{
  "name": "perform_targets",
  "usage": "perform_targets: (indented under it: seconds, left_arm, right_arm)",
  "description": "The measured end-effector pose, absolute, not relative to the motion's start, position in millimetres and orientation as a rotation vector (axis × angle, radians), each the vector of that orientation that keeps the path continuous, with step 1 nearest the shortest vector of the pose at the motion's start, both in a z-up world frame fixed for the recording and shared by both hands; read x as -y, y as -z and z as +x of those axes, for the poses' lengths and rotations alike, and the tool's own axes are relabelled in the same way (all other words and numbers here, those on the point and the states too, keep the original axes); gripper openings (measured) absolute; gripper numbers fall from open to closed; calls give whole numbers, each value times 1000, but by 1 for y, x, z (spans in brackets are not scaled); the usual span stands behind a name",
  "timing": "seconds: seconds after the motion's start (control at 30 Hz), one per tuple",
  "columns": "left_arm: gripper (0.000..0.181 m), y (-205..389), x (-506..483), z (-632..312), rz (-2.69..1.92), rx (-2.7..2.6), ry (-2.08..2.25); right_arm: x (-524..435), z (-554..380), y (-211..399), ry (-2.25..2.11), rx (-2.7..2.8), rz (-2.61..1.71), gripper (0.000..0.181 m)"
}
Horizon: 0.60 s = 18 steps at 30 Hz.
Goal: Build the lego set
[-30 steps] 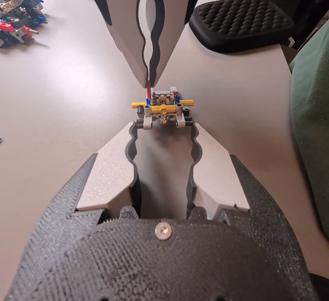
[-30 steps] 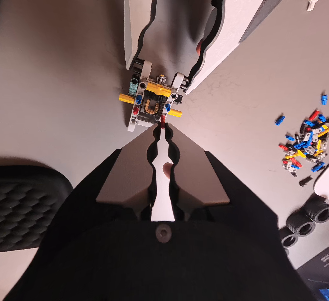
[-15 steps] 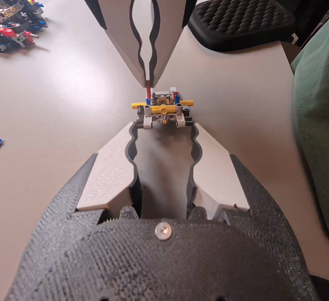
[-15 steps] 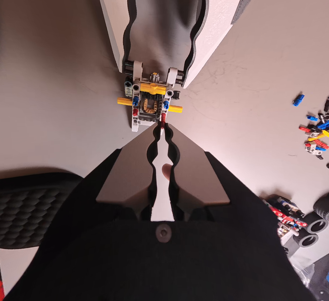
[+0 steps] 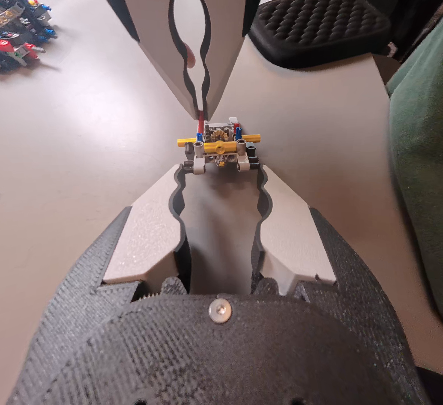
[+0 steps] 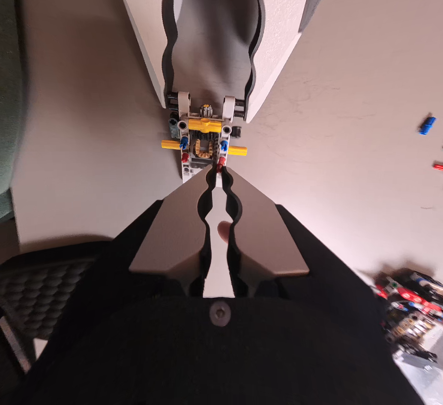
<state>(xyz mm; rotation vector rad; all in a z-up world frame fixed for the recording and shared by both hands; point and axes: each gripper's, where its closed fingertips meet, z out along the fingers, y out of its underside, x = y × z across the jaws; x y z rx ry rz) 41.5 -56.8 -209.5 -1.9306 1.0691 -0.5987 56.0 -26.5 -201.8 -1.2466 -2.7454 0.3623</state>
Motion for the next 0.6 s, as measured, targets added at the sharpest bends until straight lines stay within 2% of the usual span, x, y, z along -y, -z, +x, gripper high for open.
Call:
perform_targets:
  seconds: [0.6]
  left_arm:
    - [59,214,60,41,-1941,-1106,587]
  right_arm:
    - [30,54,203,-512,2755,-1048,3]
